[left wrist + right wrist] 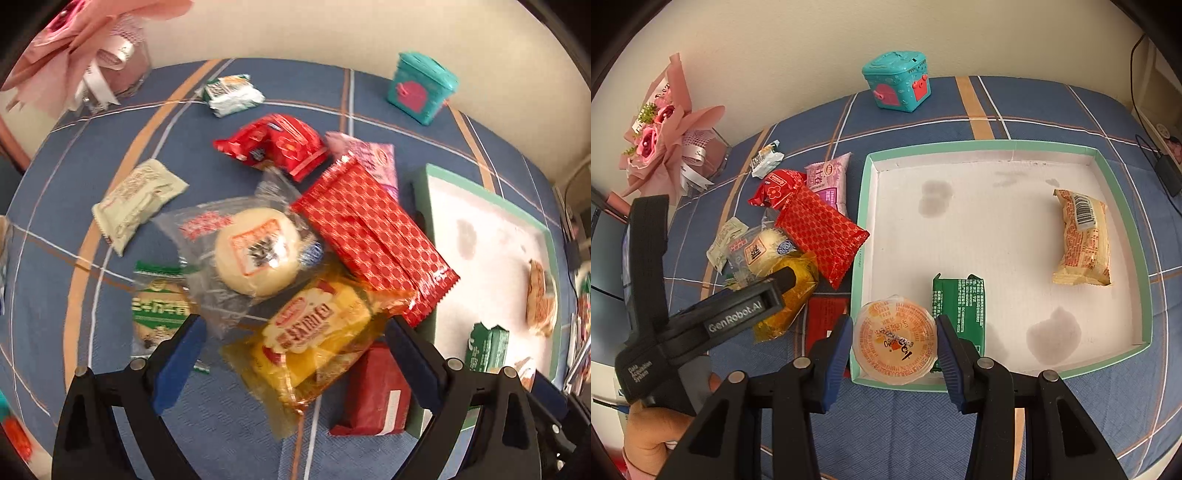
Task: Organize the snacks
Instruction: 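Carry the jelly cup toward the white tray with the right tool, then grasp the yellow bread bag with the left tool while the right tool lowers the jelly cup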
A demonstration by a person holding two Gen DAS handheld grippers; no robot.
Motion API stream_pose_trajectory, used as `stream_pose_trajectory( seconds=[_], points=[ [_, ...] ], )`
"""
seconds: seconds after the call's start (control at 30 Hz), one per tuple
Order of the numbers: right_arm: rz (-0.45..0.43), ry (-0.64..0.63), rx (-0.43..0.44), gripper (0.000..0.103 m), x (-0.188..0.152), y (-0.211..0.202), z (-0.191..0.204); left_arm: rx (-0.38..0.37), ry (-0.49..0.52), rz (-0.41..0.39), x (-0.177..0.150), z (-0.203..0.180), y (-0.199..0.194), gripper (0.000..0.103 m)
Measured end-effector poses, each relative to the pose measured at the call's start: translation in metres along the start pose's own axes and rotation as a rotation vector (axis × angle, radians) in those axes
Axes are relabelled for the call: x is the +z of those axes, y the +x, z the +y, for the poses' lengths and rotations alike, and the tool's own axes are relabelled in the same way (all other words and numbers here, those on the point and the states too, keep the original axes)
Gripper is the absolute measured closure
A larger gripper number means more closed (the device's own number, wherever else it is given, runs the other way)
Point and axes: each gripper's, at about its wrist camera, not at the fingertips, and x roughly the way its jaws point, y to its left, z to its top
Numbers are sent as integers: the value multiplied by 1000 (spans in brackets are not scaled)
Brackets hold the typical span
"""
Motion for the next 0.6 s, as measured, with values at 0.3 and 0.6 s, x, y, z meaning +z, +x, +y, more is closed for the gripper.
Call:
stream_pose_trajectory(
  seconds=[0.3, 0.6],
  points=[
    [-1, 12, 4, 55, 1, -1, -3, 42, 82, 38, -9, -28, 6, 29],
    [8, 15, 2, 55, -2, 3, -4, -28, 39, 13, -22, -15, 7, 44]
  ],
)
